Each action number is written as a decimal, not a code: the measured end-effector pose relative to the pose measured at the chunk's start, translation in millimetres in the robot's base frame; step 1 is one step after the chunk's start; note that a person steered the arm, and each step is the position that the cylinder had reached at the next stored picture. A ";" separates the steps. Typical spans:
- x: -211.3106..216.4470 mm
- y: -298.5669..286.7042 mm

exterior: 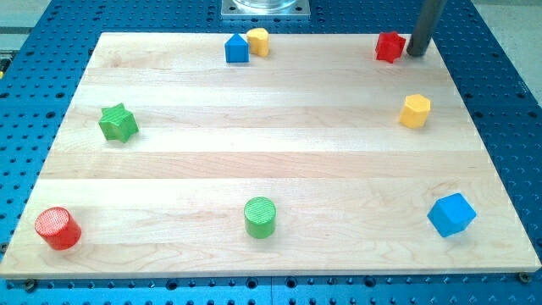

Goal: Push the red star towards the yellow heart

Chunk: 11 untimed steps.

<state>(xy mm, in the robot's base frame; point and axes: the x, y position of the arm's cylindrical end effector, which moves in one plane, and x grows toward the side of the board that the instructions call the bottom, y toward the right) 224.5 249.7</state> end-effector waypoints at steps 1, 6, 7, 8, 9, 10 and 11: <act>-2.0 -47.9; 36.4 -95.2; 36.4 -110.0; 52.3 -91.1; 52.4 -73.0; 52.3 -141.2; 52.3 -194.5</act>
